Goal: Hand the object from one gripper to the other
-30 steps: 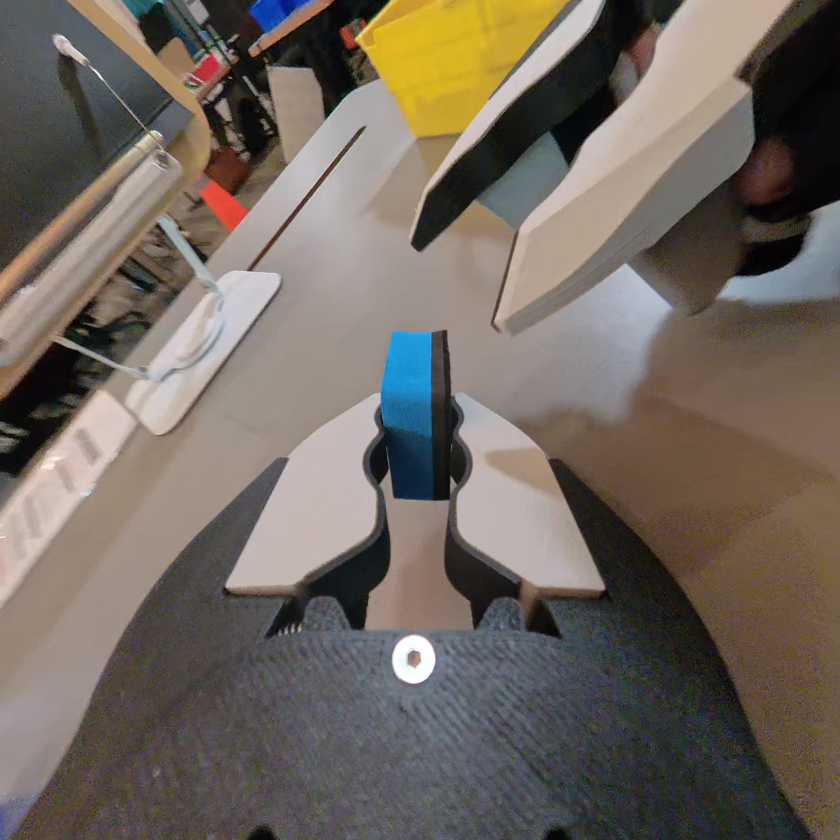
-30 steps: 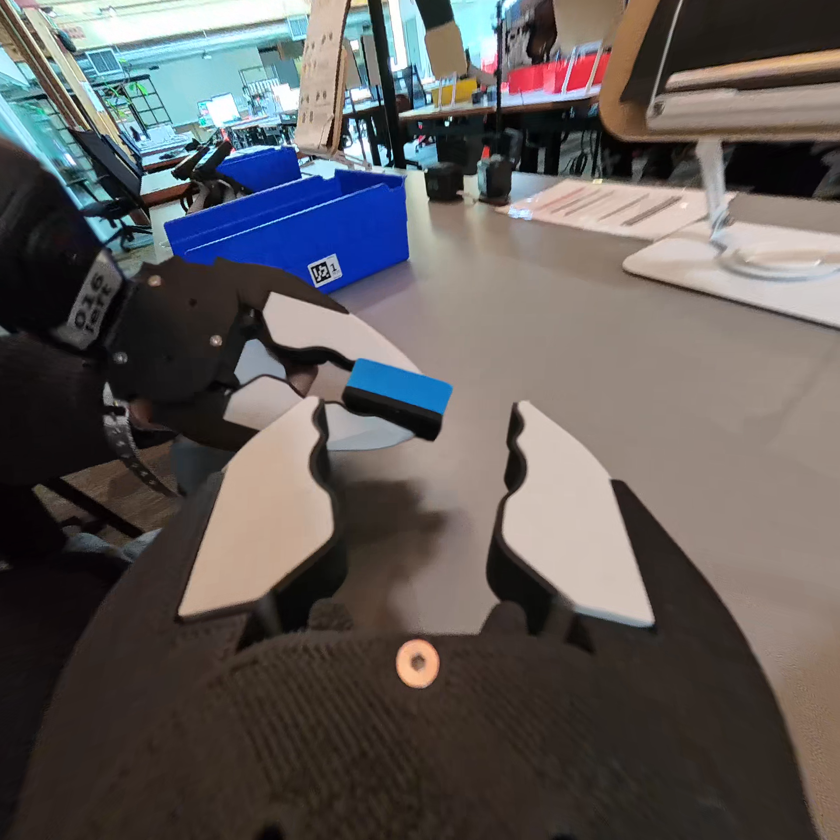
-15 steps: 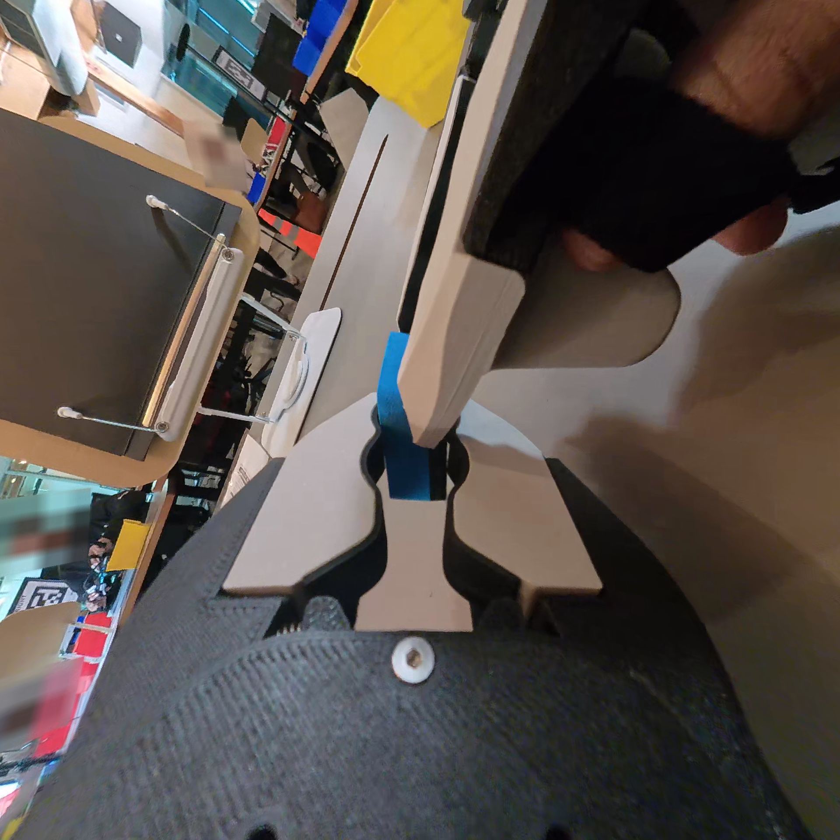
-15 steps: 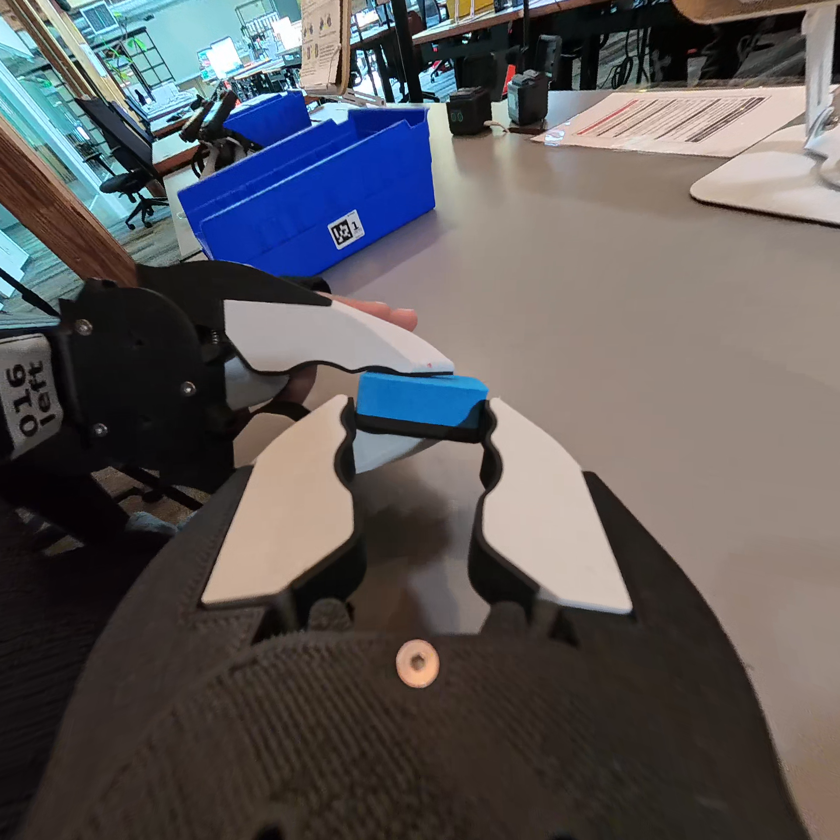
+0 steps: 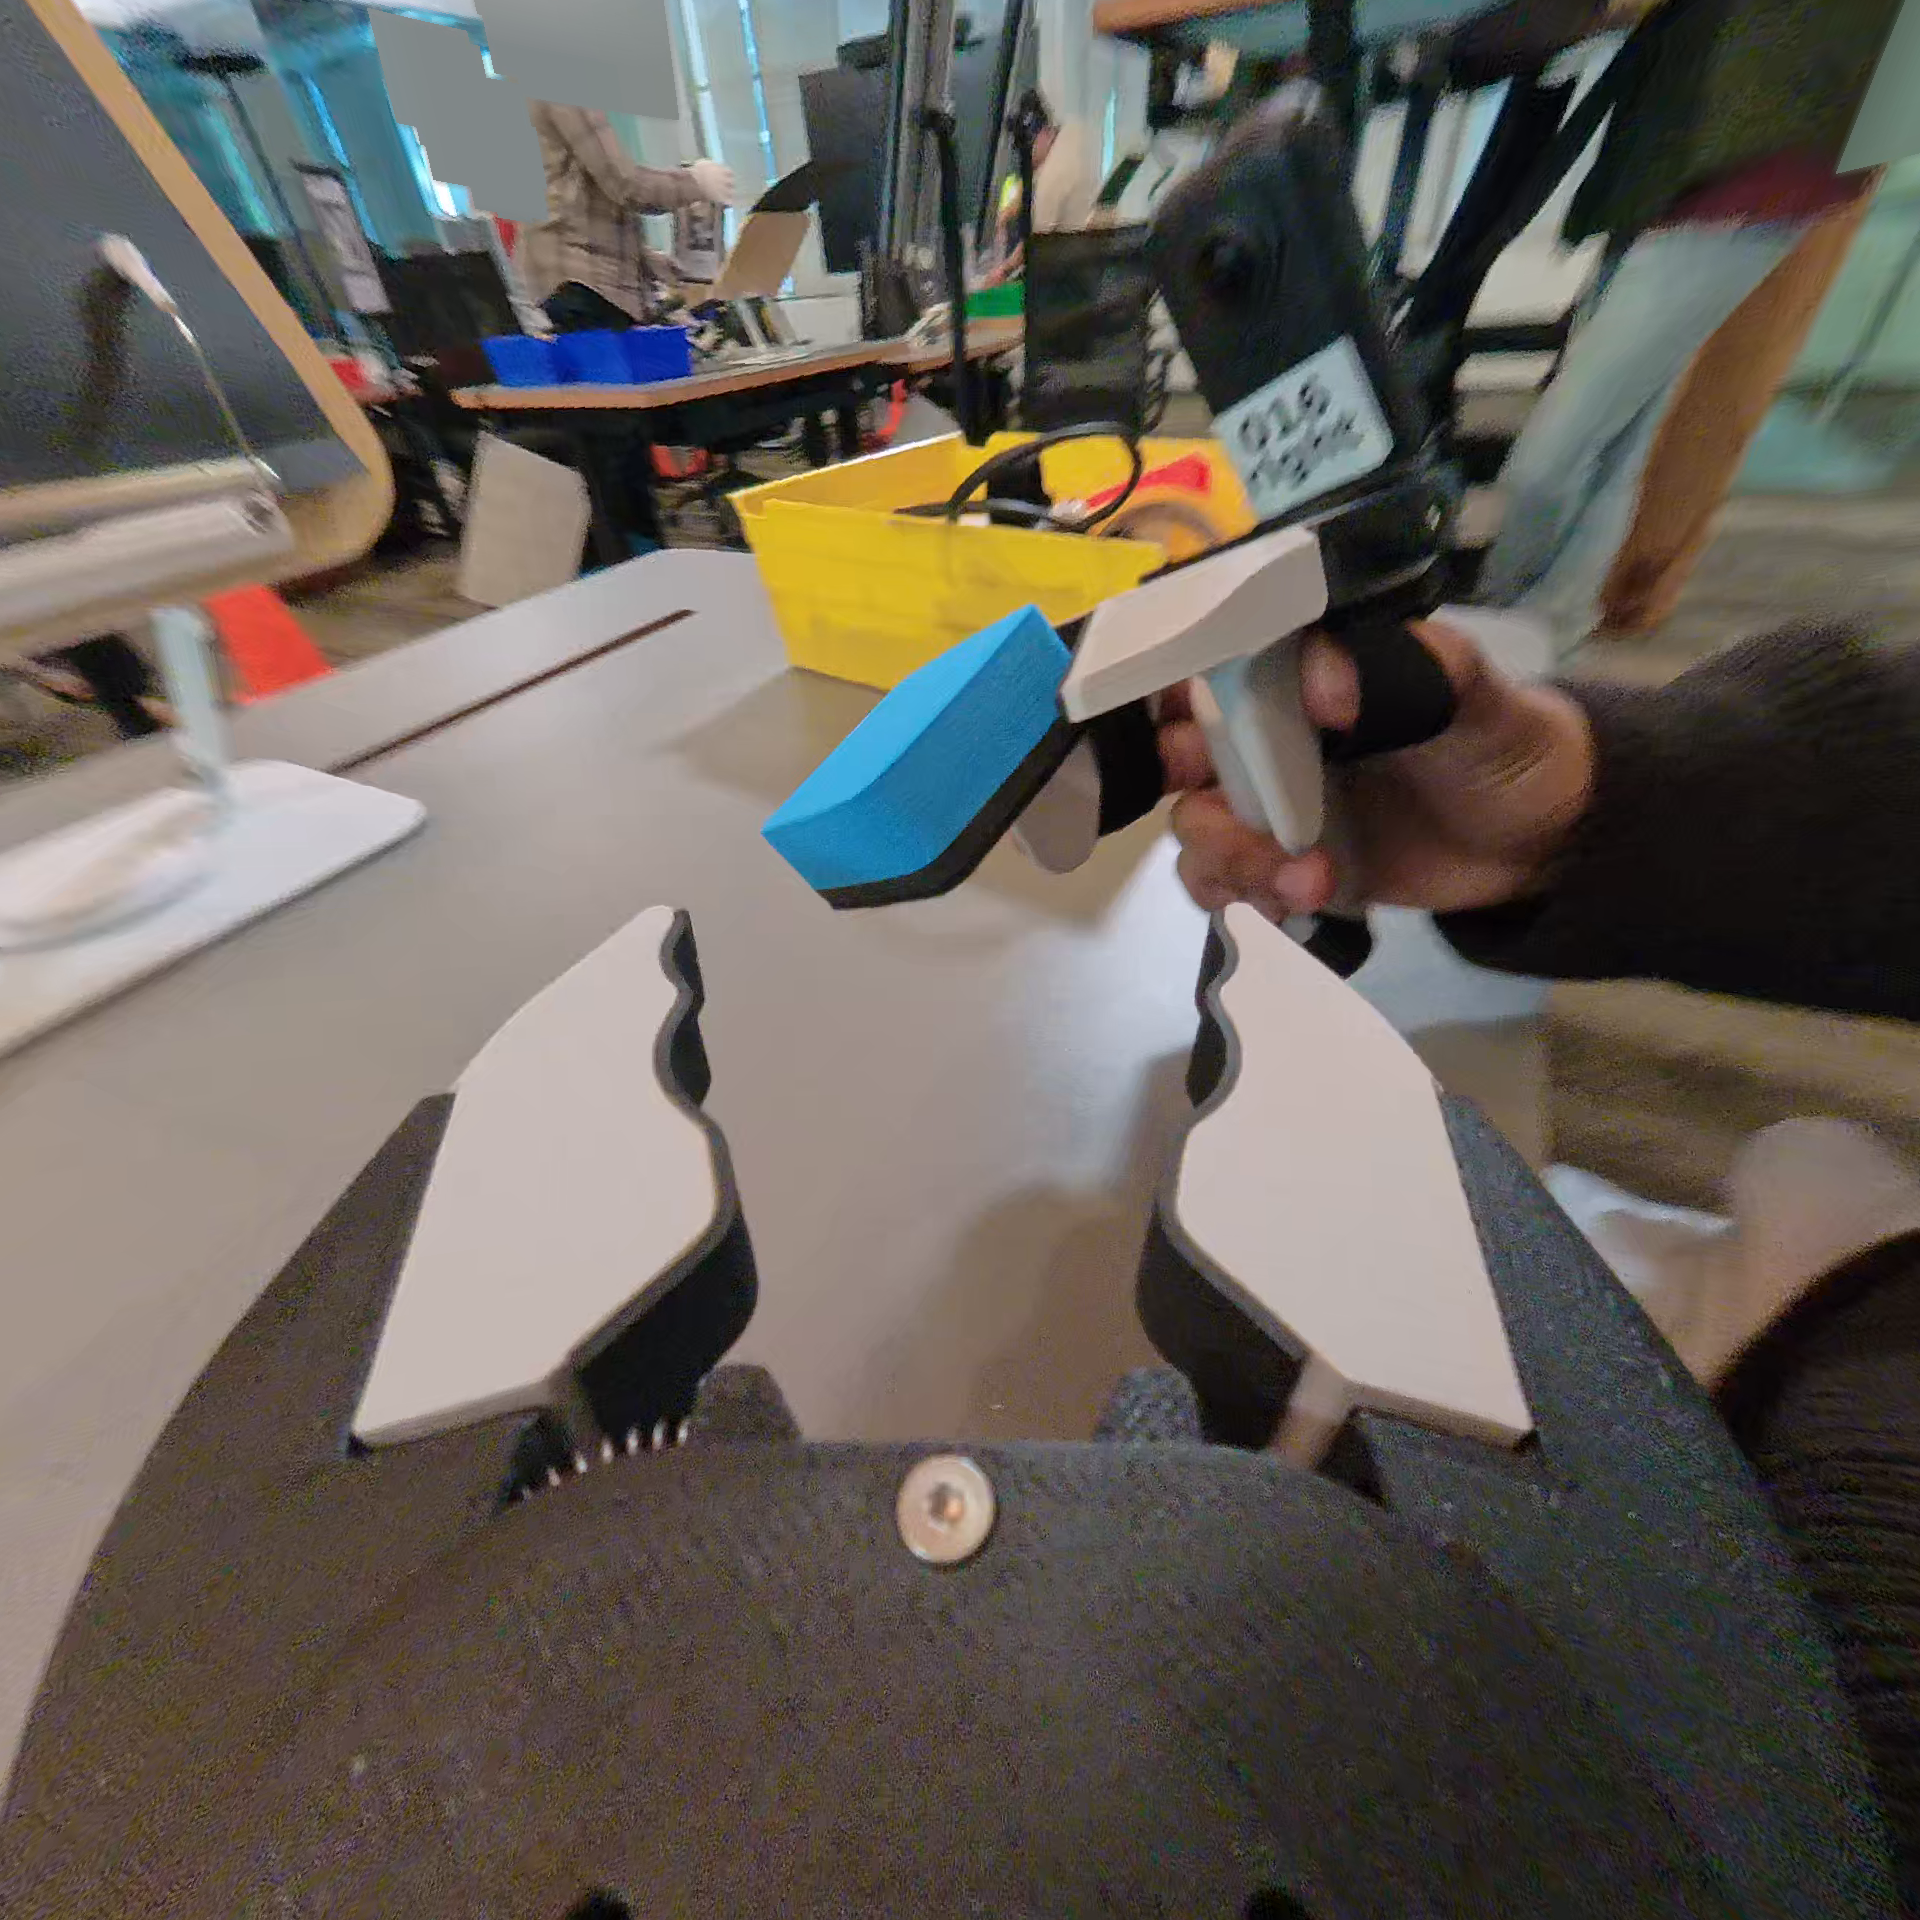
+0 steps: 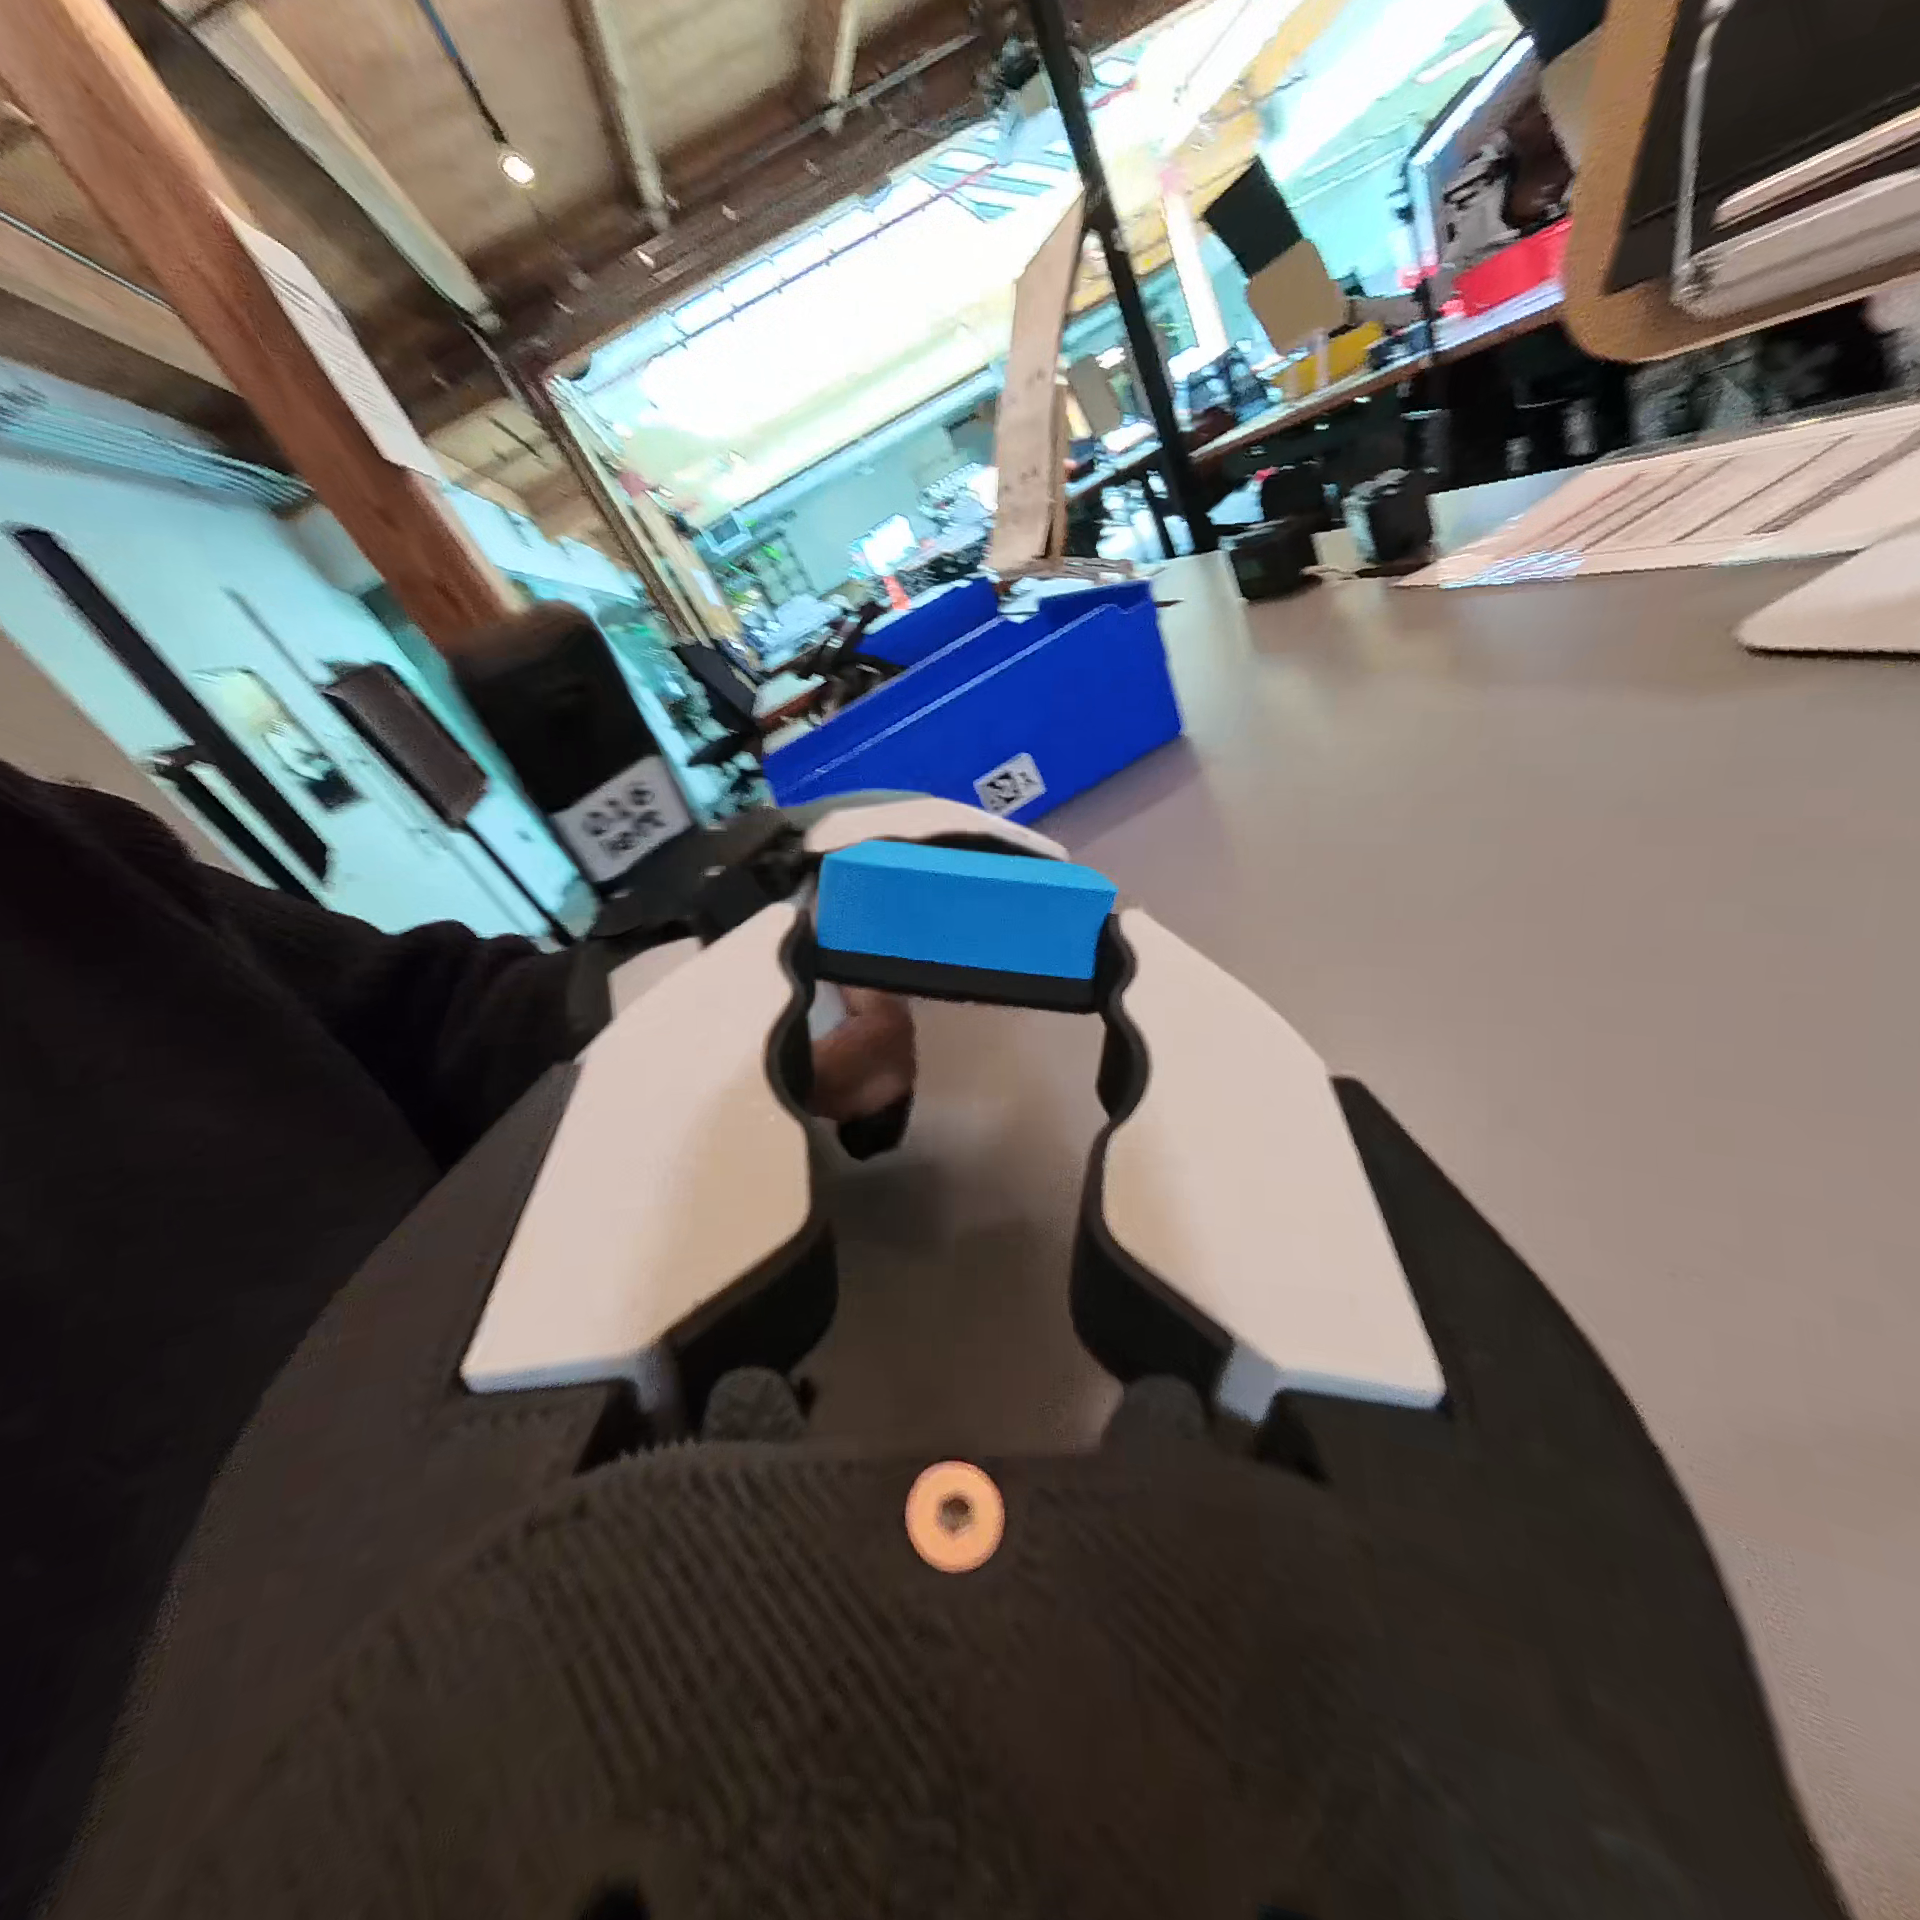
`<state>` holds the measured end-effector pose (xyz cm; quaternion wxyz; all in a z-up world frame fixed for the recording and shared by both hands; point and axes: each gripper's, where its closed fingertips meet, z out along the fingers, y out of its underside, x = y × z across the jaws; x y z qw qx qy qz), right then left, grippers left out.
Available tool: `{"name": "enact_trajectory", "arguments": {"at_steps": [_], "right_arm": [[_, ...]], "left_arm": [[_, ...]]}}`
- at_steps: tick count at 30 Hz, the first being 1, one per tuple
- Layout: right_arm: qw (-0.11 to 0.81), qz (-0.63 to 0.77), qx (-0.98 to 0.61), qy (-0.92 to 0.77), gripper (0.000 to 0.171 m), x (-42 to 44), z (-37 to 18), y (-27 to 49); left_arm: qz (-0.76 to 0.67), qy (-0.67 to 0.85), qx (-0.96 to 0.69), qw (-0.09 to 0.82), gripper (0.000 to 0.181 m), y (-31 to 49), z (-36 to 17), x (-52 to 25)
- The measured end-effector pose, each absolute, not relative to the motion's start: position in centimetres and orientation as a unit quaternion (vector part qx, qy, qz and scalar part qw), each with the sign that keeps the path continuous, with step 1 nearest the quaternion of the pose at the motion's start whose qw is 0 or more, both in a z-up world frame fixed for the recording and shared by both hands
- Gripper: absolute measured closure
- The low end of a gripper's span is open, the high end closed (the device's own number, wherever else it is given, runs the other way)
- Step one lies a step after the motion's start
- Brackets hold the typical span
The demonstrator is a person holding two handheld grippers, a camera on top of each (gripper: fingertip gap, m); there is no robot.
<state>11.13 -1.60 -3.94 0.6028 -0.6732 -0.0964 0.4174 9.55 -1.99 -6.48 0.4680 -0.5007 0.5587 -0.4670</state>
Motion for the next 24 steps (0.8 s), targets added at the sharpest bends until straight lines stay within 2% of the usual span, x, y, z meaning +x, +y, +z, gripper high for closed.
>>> {"name": "enact_trajectory", "arguments": {"at_steps": [4, 8, 15, 22, 24], "right_arm": [[0.589, 0.478, -0.644, -0.101, 0.118, 10.1, -3.4, -2.2], [0.587, 0.462, -0.649, -0.140, 0.118, 9.0, -3.5, -2.6], [0.578, 0.448, -0.664, -0.154, 0.118, 8.1, -4.2, -2.6], [0.582, 0.448, -0.663, -0.142, 0.118, 8.1, -4.3, -2.4], [0.598, 0.427, -0.665, -0.135, 0.111, 8.5, -4.3, -2.0]], "left_arm": [[-0.629, 0.478, -0.518, 0.327, 0.097, -2.9, -5.2, 9.1], [-0.731, 0.376, -0.531, 0.208, 0.102, -1.8, -4.2, 8.6], [-0.724, 0.414, -0.518, 0.190, 0.122, -3.0, -5.0, 8.6], [-0.721, 0.418, -0.522, 0.183, 0.123, -2.7, -5.3, 8.6], [-0.721, 0.414, -0.524, 0.186, 0.123, -2.5, -5.2, 8.6]]}}
